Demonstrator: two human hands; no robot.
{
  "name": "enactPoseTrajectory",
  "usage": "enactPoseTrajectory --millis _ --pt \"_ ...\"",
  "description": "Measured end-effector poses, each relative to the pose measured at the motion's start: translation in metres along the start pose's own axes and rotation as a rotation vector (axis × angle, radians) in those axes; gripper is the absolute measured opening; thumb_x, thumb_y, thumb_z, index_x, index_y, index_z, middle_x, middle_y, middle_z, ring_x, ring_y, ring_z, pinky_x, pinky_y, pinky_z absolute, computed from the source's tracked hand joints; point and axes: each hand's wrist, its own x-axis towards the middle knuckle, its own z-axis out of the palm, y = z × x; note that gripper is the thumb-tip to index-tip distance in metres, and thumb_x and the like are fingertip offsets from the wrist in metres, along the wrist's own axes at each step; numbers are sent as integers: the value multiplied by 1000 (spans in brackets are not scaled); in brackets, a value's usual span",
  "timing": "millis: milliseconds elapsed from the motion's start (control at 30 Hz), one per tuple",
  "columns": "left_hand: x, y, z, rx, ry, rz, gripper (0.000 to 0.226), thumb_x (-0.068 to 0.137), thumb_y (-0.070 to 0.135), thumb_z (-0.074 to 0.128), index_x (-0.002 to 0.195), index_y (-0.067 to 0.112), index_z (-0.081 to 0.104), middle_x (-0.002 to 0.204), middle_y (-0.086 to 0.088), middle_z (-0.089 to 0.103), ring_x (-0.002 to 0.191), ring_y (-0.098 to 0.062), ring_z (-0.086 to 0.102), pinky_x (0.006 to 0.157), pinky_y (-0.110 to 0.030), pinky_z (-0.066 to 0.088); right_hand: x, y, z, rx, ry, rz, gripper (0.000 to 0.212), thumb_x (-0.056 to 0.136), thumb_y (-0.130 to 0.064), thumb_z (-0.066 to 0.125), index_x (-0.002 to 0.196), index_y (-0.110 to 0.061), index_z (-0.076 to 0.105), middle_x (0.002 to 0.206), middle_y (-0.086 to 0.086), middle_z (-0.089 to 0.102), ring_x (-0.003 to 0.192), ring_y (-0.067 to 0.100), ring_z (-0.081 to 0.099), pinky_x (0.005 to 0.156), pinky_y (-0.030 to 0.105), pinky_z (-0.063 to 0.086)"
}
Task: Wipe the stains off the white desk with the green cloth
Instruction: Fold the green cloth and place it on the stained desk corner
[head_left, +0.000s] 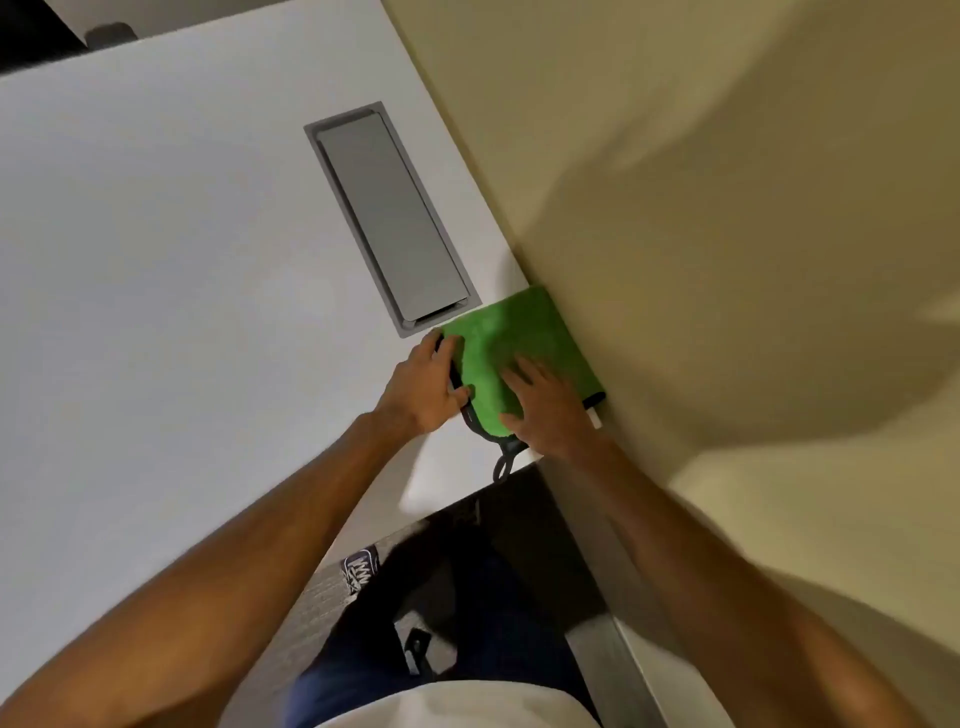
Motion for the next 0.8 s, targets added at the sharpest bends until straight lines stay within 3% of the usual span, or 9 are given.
enactPoseTrajectory --millis 200,333,467,633,800 --pt "41 -3 3 -56 -39 -137 81 83 34 73 148 8 33 151 -16 35 134 -36 38 106 -52 42 8 -6 14 -59 37 32 80 96 -45 67 161 -19 31 168 13 29 158 33 24 119 56 34" --pt "57 -3 4 -89 -15 -247 63 83 32 74 133 6 48 134 -19 50 123 -36 47 99 -49 46 6 -10 19 -52 54 42 85 95 -48 67 163 -16 28 171 14 23 160 35 19 122 56 29" --pt "65 -5 3 -78 -92 -268 47 85 29 73 121 3 56 125 -20 56 116 -37 54 95 -48 49 4 -10 22 -62 48 26 84 98 -48 64 164 -15 24 173 14 18 161 36 14 125 59 25" --pt "58 -4 2 -232 -78 -274 33 86 14 70 112 8 50 112 -17 64 103 -35 60 86 -42 51 5 -12 20 -65 42 18 81 98 -47 63 164 -16 27 172 13 19 160 35 16 124 59 25" --pt "39 3 -7 -320 23 -258 33 82 5 68 98 14 41 80 -2 59 77 -26 56 56 -28 39 7 -19 8 31 118 -41 63 98 -36 68 151 -10 47 159 13 44 149 35 39 115 49 38"
